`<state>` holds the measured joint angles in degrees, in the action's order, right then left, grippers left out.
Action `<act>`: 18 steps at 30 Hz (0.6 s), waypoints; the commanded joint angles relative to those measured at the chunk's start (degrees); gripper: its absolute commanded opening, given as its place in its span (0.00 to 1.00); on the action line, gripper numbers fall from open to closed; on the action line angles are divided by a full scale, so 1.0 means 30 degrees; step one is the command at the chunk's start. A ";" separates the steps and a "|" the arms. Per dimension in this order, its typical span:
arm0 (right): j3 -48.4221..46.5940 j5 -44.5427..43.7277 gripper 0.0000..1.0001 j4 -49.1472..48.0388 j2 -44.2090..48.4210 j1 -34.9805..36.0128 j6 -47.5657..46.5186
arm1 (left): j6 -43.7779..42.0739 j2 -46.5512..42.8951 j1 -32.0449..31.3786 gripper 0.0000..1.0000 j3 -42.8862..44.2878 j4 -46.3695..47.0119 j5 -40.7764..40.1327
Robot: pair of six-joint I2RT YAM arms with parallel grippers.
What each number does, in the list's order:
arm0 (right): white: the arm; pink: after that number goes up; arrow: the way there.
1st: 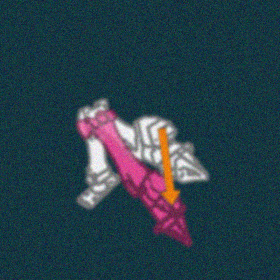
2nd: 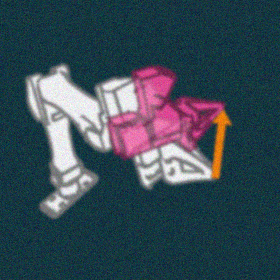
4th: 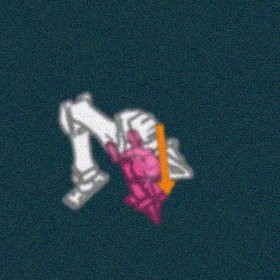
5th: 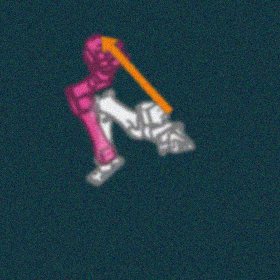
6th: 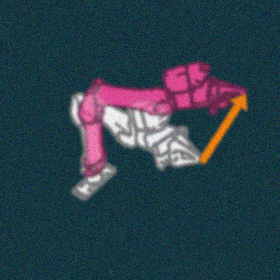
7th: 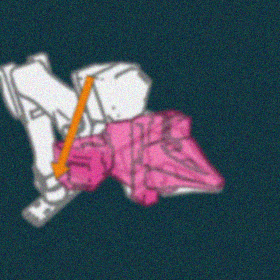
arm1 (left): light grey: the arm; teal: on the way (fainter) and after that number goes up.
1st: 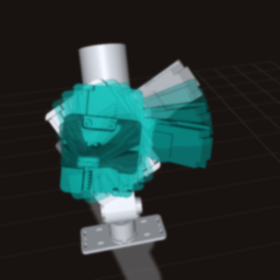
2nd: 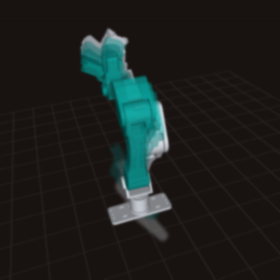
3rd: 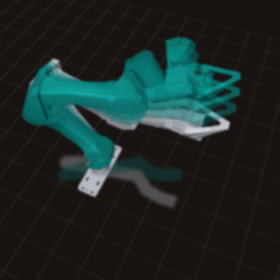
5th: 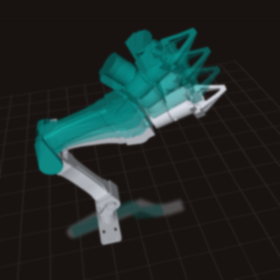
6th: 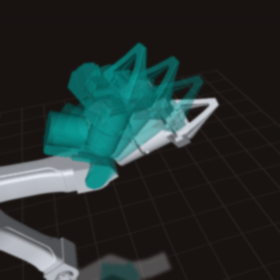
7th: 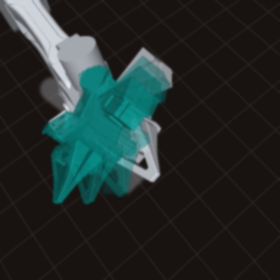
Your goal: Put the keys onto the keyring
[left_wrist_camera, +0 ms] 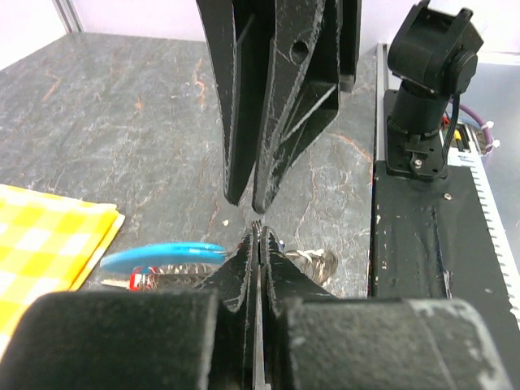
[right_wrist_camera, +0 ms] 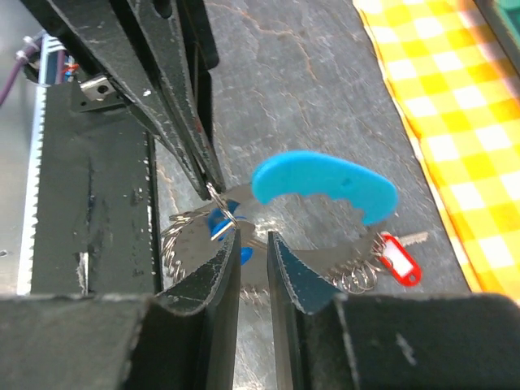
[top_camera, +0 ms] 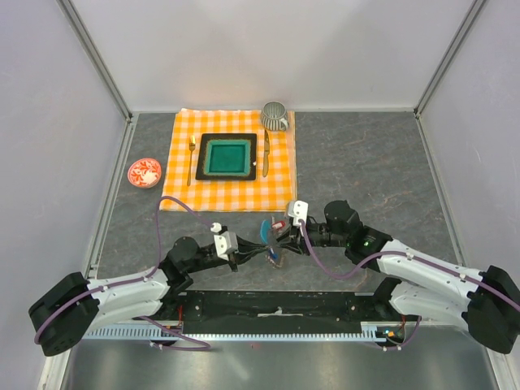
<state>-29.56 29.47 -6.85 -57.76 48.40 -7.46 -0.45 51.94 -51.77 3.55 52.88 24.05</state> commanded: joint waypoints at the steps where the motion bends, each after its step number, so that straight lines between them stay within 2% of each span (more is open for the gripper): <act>1: -0.0019 0.2505 0.27 -0.1992 -0.0551 -0.0079 0.0145 | 0.0501 -0.0293 0.0000 0.02 -0.0100 0.2645 0.0243; 13: -0.0195 0.3300 0.27 -0.2286 -0.1226 -0.0196 -0.0207 | 0.0325 -0.0381 0.0000 0.02 -0.0071 0.2733 0.0888; 16: -0.0195 0.3475 0.22 -0.2286 -0.1284 -0.0313 -0.0207 | 0.0296 -0.0352 0.0000 0.02 -0.0041 0.2763 0.1035; 18: -0.0195 0.3592 0.13 -0.2345 -0.1284 -0.0343 -0.0178 | 0.0296 -0.0380 0.0000 0.02 -0.0041 0.2763 0.1122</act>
<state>-29.56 37.80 -10.79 -61.65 47.75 -7.46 -0.14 51.59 -51.77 3.38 55.92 26.06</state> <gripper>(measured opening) 0.187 0.022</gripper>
